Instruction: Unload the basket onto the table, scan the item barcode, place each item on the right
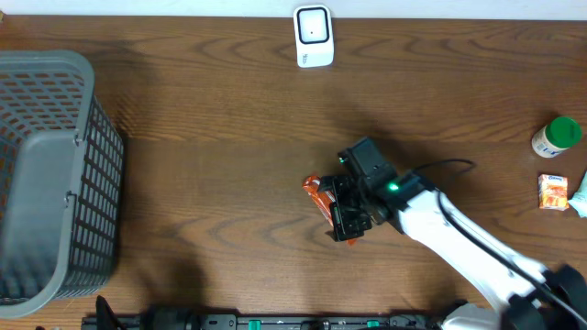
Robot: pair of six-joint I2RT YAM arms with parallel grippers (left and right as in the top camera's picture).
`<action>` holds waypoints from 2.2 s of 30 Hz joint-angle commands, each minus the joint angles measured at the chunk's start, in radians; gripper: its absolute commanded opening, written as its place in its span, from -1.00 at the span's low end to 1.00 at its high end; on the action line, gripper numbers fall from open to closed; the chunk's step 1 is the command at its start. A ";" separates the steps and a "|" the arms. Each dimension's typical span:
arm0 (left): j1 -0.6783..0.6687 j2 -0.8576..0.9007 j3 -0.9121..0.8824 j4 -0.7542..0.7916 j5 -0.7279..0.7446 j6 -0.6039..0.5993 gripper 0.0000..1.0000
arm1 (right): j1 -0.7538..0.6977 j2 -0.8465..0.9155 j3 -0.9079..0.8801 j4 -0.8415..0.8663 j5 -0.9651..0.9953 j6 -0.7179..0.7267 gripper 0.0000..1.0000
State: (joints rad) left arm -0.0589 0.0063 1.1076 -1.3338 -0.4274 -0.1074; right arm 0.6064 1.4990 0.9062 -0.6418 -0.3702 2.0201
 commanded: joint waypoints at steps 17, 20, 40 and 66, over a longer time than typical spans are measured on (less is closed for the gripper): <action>0.003 0.002 0.002 0.002 -0.002 -0.002 0.70 | -0.137 0.089 -0.007 -0.216 0.043 0.029 0.82; 0.003 0.002 0.002 0.002 -0.002 -0.002 0.69 | -0.148 0.091 -0.008 -0.206 0.054 0.029 0.83; 0.003 0.002 0.002 0.002 -0.002 -0.002 0.70 | -0.146 0.091 -0.079 -0.045 0.029 0.029 0.99; 0.003 0.002 0.002 0.002 -0.002 -0.002 0.70 | -0.131 0.270 -0.084 0.043 0.081 0.026 -0.97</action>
State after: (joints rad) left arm -0.0589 0.0063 1.1076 -1.3342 -0.4274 -0.1074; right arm 0.4931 1.7218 0.8520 -0.5774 -0.3950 2.0331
